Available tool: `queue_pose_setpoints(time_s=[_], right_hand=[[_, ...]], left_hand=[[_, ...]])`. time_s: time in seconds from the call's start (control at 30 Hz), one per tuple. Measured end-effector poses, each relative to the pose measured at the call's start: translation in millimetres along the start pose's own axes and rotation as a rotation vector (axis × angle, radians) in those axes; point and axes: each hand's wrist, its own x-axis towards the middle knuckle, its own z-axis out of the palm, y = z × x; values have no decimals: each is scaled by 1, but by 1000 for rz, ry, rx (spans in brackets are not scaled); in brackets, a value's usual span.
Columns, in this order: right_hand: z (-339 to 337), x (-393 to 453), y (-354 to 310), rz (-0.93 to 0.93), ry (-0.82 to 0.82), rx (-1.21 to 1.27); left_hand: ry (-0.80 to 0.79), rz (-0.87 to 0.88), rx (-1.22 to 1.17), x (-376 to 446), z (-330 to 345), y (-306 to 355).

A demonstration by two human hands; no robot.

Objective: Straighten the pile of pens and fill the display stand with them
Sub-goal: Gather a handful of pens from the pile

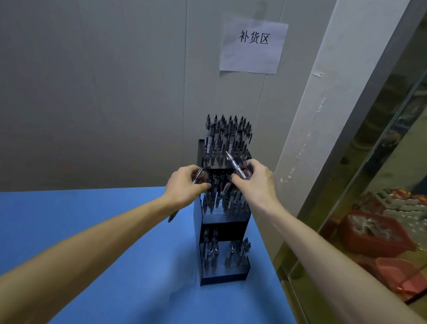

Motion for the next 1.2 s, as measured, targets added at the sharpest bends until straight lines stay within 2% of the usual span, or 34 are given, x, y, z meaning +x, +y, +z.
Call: queue_pose_setpoints(time_s=[0.27, 0.5, 0.63, 0.8, 1.03, 1.2], right_hand=[[10, 30, 15, -144, -142, -184], [13, 52, 28, -257, -284, -243], [14, 65, 31, -305, -374, -244], [10, 71, 34, -302, -411, -205], [13, 66, 28, -422, -436, -403], [14, 63, 24, -382, -426, -425]], left_hand=[[-6, -7, 55, 8, 11, -10], [133, -104, 34, 5, 21, -8], [160, -135, 34, 2, 29, -8], [163, -85, 96, -3, 30, -5], [110, -72, 189, -3, 27, -9], [112, -60, 181, -3, 36, -11]])
